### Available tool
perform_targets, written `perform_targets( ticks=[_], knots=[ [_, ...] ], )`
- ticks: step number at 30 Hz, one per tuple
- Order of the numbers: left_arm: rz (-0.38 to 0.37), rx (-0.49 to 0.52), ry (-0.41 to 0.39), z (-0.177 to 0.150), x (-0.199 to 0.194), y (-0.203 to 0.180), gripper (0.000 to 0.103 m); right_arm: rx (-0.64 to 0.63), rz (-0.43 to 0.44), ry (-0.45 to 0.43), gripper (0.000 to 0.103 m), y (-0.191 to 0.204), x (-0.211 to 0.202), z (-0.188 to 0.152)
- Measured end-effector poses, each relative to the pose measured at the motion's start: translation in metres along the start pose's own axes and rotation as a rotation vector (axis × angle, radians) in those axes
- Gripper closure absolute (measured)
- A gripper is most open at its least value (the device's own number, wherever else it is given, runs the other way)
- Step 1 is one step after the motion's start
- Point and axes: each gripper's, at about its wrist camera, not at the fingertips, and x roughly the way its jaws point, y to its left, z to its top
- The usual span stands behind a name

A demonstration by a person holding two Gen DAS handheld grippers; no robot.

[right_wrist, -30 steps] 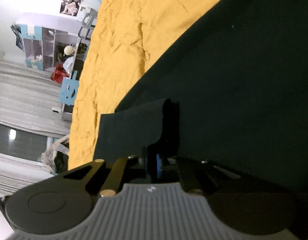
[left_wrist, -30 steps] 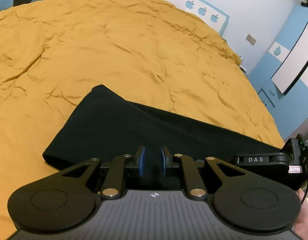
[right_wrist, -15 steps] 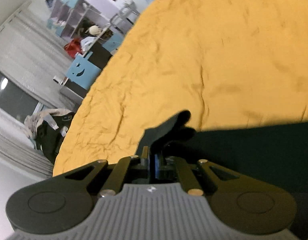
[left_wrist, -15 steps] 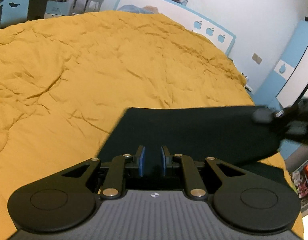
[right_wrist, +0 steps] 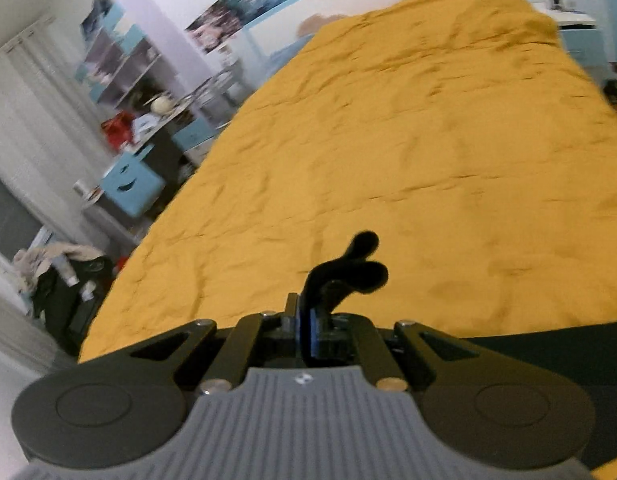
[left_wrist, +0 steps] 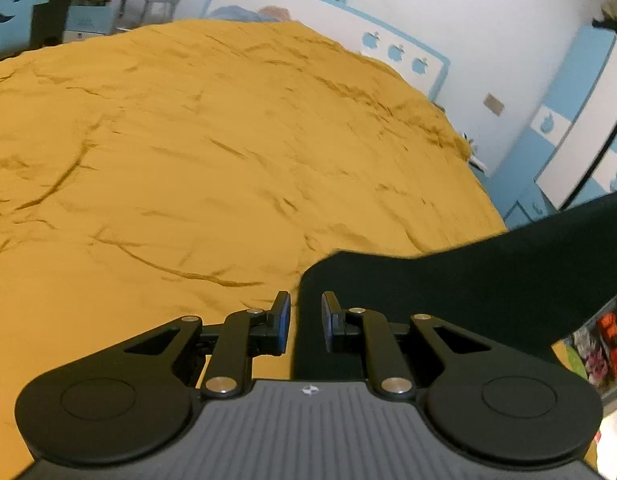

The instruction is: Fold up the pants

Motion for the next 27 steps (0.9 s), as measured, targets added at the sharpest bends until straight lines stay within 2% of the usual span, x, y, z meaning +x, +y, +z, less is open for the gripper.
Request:
perform_targets(
  ticks=[3, 6, 10, 14, 20, 27],
  knots=[
    [0.007, 0.042, 0.036, -0.003, 0.018, -0.014, 0.086, 0.042, -0.053, 0.007, 0.103, -0.054, -0.020, -0.003],
    [0.013, 0.083, 0.074, -0.006, 0.037, -0.026, 0.086, 0.100, -0.091, 0.044, 0.103, -0.117, -0.018, -0.018],
    [0.011, 0.125, 0.127, -0.015, 0.061, -0.036, 0.086, 0.210, -0.152, 0.089, 0.103, -0.199, 0.007, -0.043],
    [0.028, 0.164, 0.171, -0.024, 0.079, -0.044, 0.086, 0.304, -0.165, 0.092, 0.103, -0.259, 0.022, -0.073],
    [0.068, 0.178, 0.216, -0.034, 0.100, -0.046, 0.086, 0.329, -0.165, 0.097, 0.103, -0.294, 0.048, -0.104],
    [0.073, 0.147, 0.178, -0.021, 0.096, -0.042, 0.086, 0.205, -0.251, 0.090, 0.103, -0.284, 0.056, -0.120]
  ],
)
